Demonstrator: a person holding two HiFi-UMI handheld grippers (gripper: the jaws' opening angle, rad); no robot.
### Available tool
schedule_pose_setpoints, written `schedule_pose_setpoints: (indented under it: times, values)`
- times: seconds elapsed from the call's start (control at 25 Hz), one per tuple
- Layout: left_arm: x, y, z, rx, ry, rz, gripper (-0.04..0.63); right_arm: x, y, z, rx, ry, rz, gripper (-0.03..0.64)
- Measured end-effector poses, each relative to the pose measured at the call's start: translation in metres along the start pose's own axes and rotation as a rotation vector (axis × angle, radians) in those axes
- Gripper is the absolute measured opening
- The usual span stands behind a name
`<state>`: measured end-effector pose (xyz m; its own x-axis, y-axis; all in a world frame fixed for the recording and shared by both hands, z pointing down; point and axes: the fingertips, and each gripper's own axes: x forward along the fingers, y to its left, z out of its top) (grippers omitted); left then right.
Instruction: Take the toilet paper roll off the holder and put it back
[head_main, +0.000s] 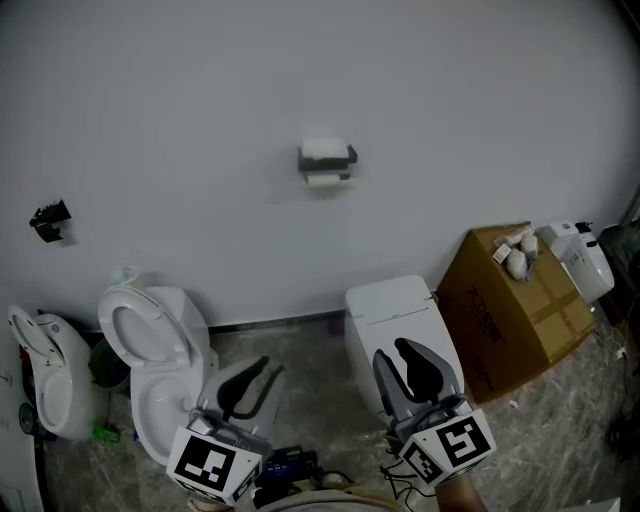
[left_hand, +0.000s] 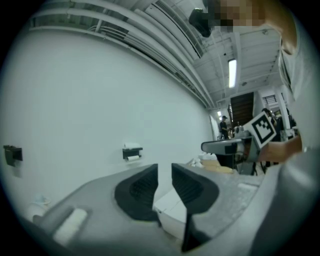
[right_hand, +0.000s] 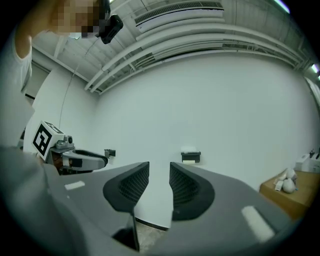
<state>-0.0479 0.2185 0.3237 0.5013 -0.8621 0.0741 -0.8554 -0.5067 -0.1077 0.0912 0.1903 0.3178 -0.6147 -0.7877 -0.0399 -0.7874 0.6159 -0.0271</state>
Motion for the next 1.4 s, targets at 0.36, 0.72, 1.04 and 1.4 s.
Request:
schedule_pose_setpoints:
  times: [0.36,0.72,1.04,1.4]
  values:
    - [0.002,-0.02,0.007,-0.006,-0.005,0.017,0.074,-0.015,-0.013,0.002,-0.004,-0.007,0.023,0.114]
    - [0.016,-0.039,0.012,0.008,-0.03,0.044,0.074,-0.032,-0.032,0.0,-0.05,-0.014,0.033,0.114]
    - [0.029,-0.048,0.013,0.01,-0.036,0.028,0.074,-0.036,-0.045,-0.002,-0.045,-0.016,0.021,0.114]
    - [0.058,-0.027,0.009,0.021,-0.048,0.002,0.074,-0.012,-0.058,-0.011,-0.031,-0.024,-0.007,0.114]
